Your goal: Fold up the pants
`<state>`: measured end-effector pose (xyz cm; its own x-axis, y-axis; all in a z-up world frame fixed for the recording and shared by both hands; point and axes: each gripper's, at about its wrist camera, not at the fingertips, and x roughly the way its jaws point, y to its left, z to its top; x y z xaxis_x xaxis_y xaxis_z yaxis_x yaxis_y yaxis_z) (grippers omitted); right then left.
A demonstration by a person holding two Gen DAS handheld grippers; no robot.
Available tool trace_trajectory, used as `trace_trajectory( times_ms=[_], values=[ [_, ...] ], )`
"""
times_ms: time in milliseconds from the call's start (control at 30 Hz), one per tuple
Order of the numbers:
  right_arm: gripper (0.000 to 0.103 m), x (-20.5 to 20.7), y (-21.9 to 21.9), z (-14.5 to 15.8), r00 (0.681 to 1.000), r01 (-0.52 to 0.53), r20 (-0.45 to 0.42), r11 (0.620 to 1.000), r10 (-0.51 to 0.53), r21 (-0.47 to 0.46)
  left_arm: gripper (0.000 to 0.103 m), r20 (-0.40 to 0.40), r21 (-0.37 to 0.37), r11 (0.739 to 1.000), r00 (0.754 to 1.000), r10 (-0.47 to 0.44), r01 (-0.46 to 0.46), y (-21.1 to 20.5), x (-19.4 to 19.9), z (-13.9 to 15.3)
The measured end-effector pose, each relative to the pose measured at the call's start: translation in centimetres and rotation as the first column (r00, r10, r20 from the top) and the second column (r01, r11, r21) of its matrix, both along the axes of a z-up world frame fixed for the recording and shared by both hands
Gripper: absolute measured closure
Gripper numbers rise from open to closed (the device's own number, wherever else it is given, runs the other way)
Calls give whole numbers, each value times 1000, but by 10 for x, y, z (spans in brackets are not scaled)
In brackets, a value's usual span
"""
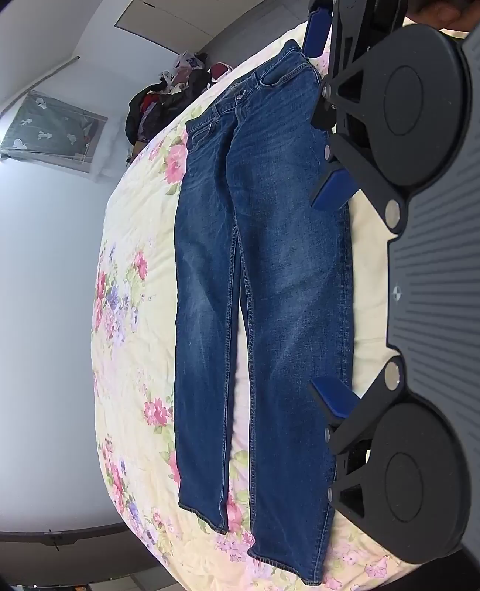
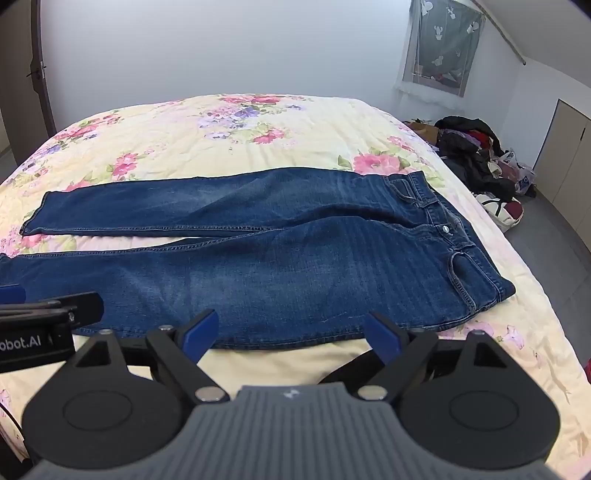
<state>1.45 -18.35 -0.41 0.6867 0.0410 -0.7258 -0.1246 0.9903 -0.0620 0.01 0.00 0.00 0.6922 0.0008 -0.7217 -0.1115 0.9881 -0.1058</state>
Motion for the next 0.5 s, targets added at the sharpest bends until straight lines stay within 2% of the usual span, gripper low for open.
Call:
trace_trajectory(
  times_ms=[500],
  values=[
    [20, -2, -1, 3, 1000, -6, 4, 1000, 6, 5, 0, 10, 7, 1000, 1000, -3, 3, -3, -3, 2]
  ],
)
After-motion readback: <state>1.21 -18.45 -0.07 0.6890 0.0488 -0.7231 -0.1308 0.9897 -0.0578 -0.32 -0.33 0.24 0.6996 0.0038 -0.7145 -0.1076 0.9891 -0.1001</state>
